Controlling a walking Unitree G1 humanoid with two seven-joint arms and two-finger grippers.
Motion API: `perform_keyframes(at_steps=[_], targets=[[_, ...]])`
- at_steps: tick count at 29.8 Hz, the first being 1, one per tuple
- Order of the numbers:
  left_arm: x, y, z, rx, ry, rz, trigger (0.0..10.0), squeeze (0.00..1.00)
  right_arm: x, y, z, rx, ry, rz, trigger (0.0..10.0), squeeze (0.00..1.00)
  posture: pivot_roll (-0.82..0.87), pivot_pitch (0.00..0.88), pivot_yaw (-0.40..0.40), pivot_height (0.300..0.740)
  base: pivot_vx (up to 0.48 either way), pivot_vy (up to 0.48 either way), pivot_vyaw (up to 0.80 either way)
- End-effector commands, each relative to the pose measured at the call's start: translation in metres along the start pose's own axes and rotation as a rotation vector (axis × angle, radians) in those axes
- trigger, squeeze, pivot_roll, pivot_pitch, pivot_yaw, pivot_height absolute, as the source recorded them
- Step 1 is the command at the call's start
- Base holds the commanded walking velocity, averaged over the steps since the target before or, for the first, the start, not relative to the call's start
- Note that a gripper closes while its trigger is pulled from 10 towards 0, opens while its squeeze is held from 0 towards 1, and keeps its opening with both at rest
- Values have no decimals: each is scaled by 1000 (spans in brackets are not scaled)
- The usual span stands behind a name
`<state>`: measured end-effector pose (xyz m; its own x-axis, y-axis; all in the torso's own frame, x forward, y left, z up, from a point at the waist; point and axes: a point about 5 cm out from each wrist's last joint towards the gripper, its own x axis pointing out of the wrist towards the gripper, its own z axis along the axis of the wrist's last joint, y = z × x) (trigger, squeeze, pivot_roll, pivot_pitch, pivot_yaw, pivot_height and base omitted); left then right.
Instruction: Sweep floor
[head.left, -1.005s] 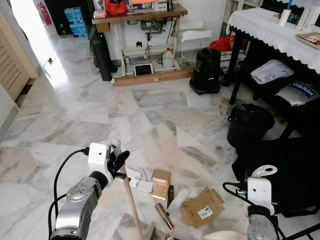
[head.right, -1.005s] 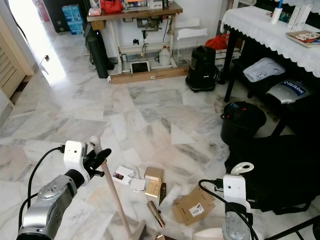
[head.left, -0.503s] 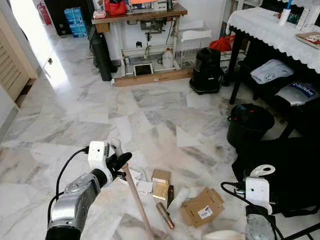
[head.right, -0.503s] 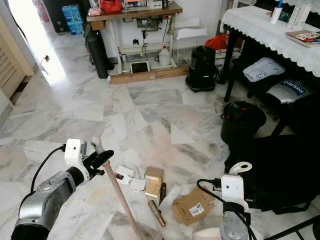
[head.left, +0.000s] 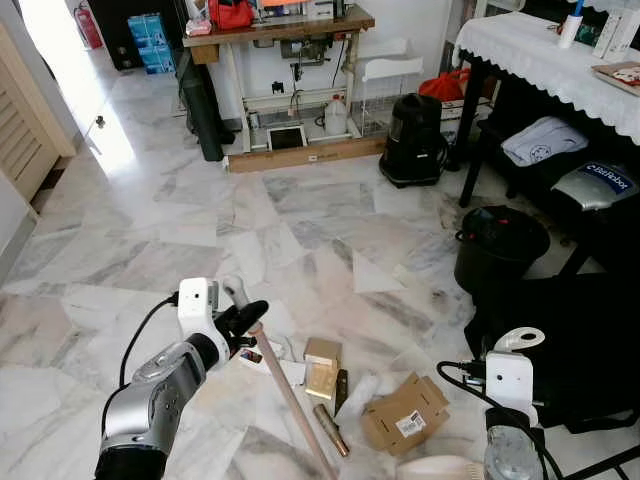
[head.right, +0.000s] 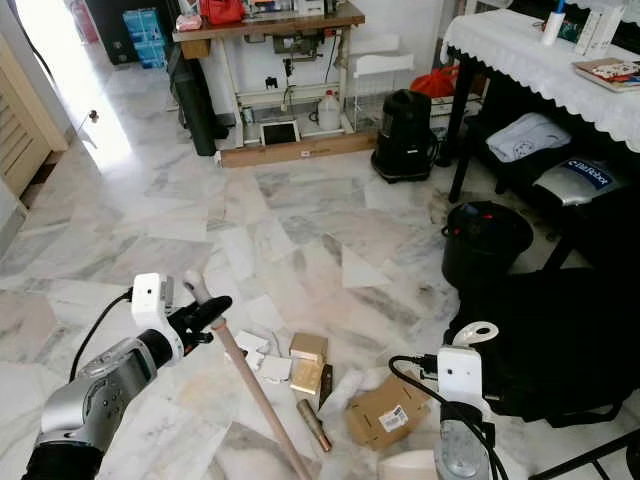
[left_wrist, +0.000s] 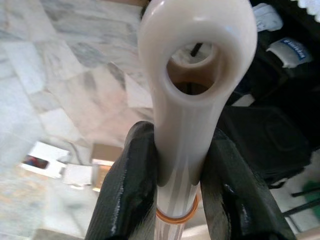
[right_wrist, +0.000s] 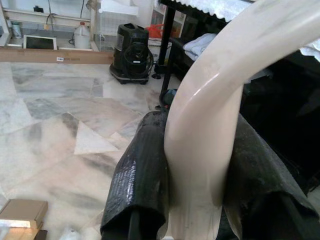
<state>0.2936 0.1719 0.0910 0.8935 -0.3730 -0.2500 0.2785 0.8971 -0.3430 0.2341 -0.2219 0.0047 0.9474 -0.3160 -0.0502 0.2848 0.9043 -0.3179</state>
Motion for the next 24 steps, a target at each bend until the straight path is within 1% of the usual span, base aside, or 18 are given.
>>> perform_keyframes(at_steps=[1,2,4,5,6,8,9,10,11,13,18,20,21,22,24], targets=[[-4,3,12,33,-45,18,10000,0,-2,7,-3,16,20,24,10000,0,44,0,92,740,0,0,0],[-4,3,12,33,-45,18,10000,0,-2,7,-3,16,20,24,10000,0,44,0,92,740,0,0,0],[-6,6,14,53,-61,51,10000,0,-2,7,-2,17,19,29,10000,0,44,0,90,740,0,0,0],[-6,8,15,67,-71,71,10000,0,-2,7,-2,17,20,31,10000,0,44,0,89,740,0,0,0],[-6,10,18,99,-83,101,10000,0,-2,7,-3,17,21,35,10000,0,45,0,86,740,0,0,0],[-7,12,20,135,-88,124,10000,0,-2,8,-2,22,21,51,10000,0,45,0,85,740,0,0,0],[-7,12,20,135,-88,124,10000,0,-2,8,-2,22,21,51,10000,0,45,0,85,740,0,0,0],[-7,12,21,161,-74,118,10000,0,-2,10,-2,29,22,68,10000,0,43,0,84,740,0,0,0],[-7,12,21,161,-74,118,10000,0,-2,10,-2,29,22,68,10000,0,43,0,84,740,0,0,0],[-7,10,21,191,-41,101,10000,0,-2,12,-2,42,23,92,10000,0,41,0,83,740,0,0,0],[-7,9,21,223,-18,90,10000,0,-3,17,-1,62,25,138,10000,0,43,0,82,740,0,0,0],[-7,12,24,263,-56,136,10000,0,-3,22,0,80,24,167,10000,0,42,0,81,740,0,0,0],[-7,12,24,263,-56,136,10000,0,-3,22,0,80,24,167,10000,0,42,0,81,740,0,0,0],[-8,15,27,296,-99,187,10000,0,-4,23,0,82,21,179,10000,0,43,0,80,740,0,0,0],[-9,16,28,336,-124,216,10000,0,-4,24,0,86,21,187,10000,0,40,0,80,740,0,0,0]])
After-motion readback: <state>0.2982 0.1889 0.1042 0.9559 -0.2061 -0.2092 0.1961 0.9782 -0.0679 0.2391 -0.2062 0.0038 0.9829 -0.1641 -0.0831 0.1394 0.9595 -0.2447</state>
